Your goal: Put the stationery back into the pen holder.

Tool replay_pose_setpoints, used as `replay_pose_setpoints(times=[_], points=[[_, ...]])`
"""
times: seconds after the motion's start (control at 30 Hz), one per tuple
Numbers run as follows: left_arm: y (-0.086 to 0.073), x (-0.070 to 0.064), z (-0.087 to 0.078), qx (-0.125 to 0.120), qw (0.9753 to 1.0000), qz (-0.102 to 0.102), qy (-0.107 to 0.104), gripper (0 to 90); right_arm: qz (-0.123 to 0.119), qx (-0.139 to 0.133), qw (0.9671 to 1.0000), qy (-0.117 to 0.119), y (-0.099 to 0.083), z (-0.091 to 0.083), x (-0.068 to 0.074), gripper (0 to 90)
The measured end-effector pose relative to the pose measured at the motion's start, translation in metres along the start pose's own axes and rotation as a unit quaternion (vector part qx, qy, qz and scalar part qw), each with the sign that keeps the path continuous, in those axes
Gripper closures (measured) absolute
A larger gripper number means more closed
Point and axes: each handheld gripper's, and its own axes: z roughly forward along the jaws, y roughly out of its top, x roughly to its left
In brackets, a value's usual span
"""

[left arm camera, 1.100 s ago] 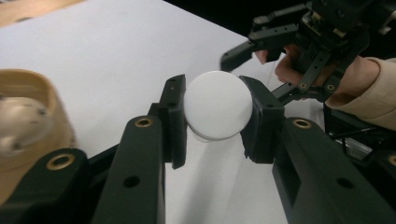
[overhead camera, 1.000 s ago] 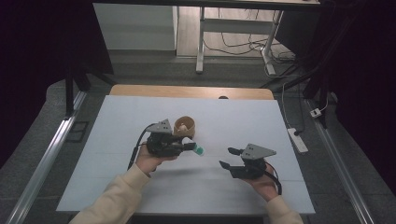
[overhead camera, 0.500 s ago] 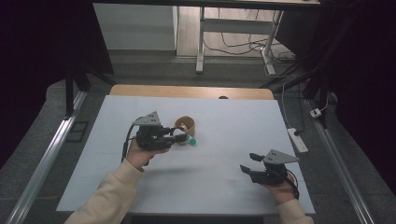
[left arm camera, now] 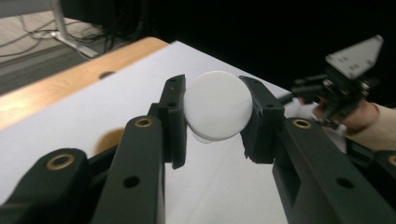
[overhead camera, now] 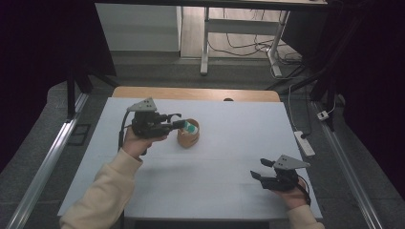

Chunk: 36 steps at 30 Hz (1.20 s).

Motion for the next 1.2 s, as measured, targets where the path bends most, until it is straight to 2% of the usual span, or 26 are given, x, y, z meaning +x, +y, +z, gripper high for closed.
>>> replay_pose_setpoints(times=[0.13, 0.33, 0.47, 0.57, 0.6, 0.63, 0.7, 0.73, 0.77, 0.8, 0.9, 1.03, 1.07, 1.17, 1.2], points=[[0.011, 0.015, 0.002, 0.013, 0.9997, -0.002, 0.019, 64.3, -0.009, 0.004, 1.0, 0.002, 0.0, 0.003, 0.002, 34.6], [0.016, 0.035, 0.015, 0.046, 0.998, 0.002, 0.043, 64.3, -0.008, 0.012, 0.9999, 0.001, -0.001, 0.004, 0.002, 34.6], [0.015, 0.047, 0.03, 0.077, 0.9956, -0.006, 0.053, 64.3, -0.012, 0.017, 0.9998, 0.0, -0.001, 0.005, 0.002, 34.5], [0.013, 0.052, 0.043, 0.101, 0.9927, -0.002, 0.065, 64.3, -0.015, 0.019, 0.9997, 0.0, -0.001, 0.005, 0.002, 34.5], [0.013, 0.052, 0.043, 0.101, 0.9927, -0.002, 0.065, 64.3, -0.013, 0.02, 0.9997, 0.0, -0.001, 0.005, 0.003, 34.4], [0.012, 0.054, 0.05, 0.115, 0.9911, 0.001, 0.068, 64.3, -0.013, 0.021, 0.9997, 0.0, -0.001, 0.005, 0.003, 34.5], [0.011, 0.054, 0.053, 0.118, 0.9907, 0.001, 0.068, 64.3, -0.013, 0.021, 0.9997, 0.001, -0.002, 0.006, 0.002, 34.4], [0.009, 0.056, 0.059, 0.127, 0.9893, 0.002, 0.071, 64.2, -0.014, 0.021, 0.9997, 0.002, -0.002, 0.006, 0.002, 34.4], [0.009, 0.056, 0.059, 0.127, 0.9893, 0.002, 0.071, 64.2, -0.014, 0.021, 0.9997, 0.002, -0.002, 0.006, 0.002, 34.4], [0.007, 0.058, 0.065, 0.137, 0.9878, 0.001, 0.073, 64.2, -0.014, 0.021, 0.9997, 0.002, -0.002, 0.006, 0.002, 34.4], [0.005, 0.06, 0.07, 0.147, 0.9865, -0.001, 0.072, 64.2, -0.014, 0.022, 0.9996, 0.002, -0.002, 0.006, 0.003, 34.4], [0.001, 0.061, 0.076, 0.162, 0.9856, -0.008, 0.047, 63.5, -0.012, 0.024, 0.9996, 0.001, -0.002, 0.006, 0.002, 34.4], [0.001, 0.06, 0.077, 0.163, 0.9856, -0.005, 0.047, 62.6, -0.011, 0.024, 0.9996, 0.002, -0.002, 0.006, 0.002, 34.4], [0.002, 0.056, 0.073, 0.15, 0.9869, -0.002, 0.057, 45.0, -0.009, 0.024, 0.9997, 0.001, -0.003, 0.006, 0.001, 34.4], [0.002, 0.056, 0.073, 0.15, 0.9869, -0.002, 0.057, 41.7, -0.009, 0.024, 0.9997, 0.001, -0.003, 0.006, 0.001, 34.4]])
